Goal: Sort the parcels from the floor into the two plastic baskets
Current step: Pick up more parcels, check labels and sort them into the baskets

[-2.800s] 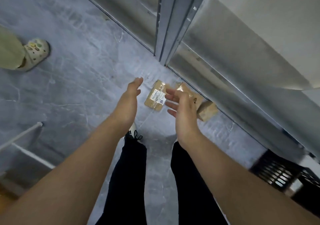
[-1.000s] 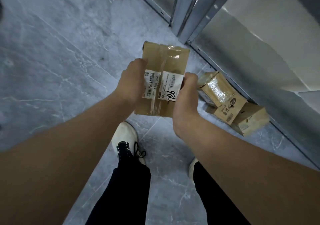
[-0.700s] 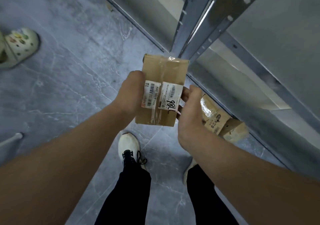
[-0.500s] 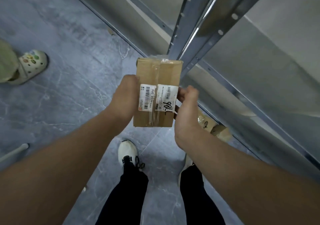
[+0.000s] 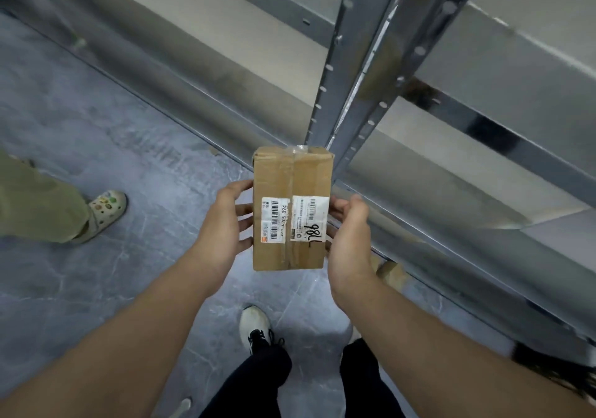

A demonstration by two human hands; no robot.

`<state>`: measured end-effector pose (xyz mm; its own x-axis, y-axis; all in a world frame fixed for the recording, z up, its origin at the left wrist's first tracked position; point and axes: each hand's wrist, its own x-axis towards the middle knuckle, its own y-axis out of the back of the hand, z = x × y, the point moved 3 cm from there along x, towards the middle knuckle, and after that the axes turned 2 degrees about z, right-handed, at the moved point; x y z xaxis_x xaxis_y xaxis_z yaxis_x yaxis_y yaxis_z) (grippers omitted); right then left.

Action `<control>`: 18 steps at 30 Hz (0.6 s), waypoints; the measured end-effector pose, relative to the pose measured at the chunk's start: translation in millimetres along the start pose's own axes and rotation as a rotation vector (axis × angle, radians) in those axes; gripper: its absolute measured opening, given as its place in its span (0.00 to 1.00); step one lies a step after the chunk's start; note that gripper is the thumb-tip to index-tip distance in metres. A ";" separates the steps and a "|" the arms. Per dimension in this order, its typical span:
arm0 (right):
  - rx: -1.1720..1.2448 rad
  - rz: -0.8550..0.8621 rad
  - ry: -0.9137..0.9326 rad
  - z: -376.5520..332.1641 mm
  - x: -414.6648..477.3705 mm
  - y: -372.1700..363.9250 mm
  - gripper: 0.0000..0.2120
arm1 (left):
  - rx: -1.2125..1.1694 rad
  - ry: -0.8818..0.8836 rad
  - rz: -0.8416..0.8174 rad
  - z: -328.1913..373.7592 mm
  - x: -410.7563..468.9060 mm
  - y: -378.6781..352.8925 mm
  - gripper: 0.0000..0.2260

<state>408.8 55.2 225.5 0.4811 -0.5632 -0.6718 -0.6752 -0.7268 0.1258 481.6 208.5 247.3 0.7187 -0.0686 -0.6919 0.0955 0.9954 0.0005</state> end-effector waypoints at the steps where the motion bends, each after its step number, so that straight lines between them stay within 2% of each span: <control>1: 0.010 0.009 0.013 -8.1 -12.1 0.1 0.28 | -0.006 -0.016 0.002 8.3 -11.6 2.6 0.14; 6: -0.022 0.033 0.072 -54.6 -71.4 9.5 0.35 | -0.021 -0.072 0.028 53.5 -66.7 7.6 0.16; 10: -0.032 0.022 0.180 -93.1 -103.6 26.3 0.33 | -0.029 -0.139 0.031 92.6 -111.5 -3.8 0.16; 13: -0.067 0.028 0.297 -125.5 -141.9 50.3 0.26 | -0.044 -0.213 -0.008 119.6 -154.2 -20.1 0.15; 18: -0.060 0.052 0.458 -178.8 -211.2 103.6 0.26 | -0.060 -0.311 -0.070 152.8 -227.8 -46.8 0.13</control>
<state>337.2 28.5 511.0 0.6539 -0.7054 -0.2736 -0.6779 -0.7068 0.2020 418.7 167.4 515.2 0.8890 -0.1446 -0.4346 0.1178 0.9891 -0.0883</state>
